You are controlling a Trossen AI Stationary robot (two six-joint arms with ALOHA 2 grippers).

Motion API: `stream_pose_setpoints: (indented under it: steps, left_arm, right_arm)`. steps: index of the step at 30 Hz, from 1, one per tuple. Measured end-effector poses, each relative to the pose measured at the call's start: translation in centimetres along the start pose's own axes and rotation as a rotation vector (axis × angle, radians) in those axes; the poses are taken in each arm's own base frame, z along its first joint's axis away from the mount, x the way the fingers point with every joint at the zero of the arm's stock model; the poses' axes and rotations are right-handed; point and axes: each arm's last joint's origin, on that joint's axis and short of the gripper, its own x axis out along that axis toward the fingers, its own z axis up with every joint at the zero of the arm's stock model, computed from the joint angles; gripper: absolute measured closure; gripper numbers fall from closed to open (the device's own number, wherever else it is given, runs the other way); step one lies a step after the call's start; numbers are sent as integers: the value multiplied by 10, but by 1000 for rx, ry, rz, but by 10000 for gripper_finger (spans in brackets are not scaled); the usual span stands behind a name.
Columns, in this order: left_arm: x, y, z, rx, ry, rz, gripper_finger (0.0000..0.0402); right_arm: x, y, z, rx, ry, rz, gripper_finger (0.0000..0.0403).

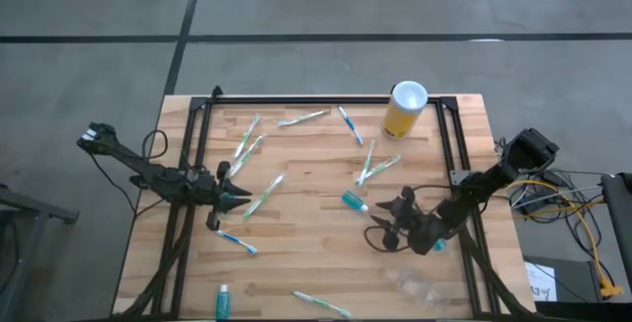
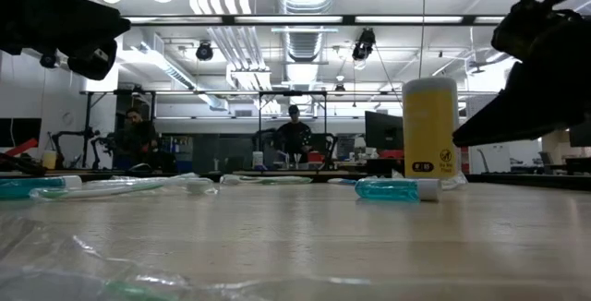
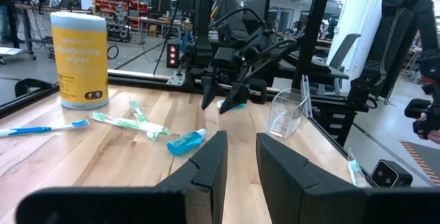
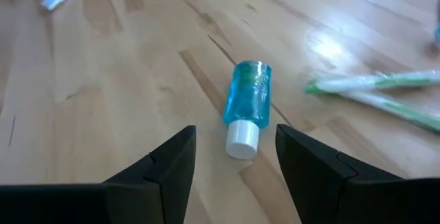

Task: Pick & Place toothbrushing station
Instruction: Put the blue mouthwash into the transparent organizer

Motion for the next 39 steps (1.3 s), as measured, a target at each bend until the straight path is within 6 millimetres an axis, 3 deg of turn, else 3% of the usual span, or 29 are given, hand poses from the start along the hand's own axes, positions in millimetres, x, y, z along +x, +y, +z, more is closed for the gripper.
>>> stream_pose_setpoints:
  steps: [21,39]
  left_arm:
    - [0,0,0,0,0,0,319]
    - [0,0,0,0,0,1,319]
  right_arm:
    - [20,-15,-4,37,107,30,209]
    - [49,2,-10,12,138,-38,209]
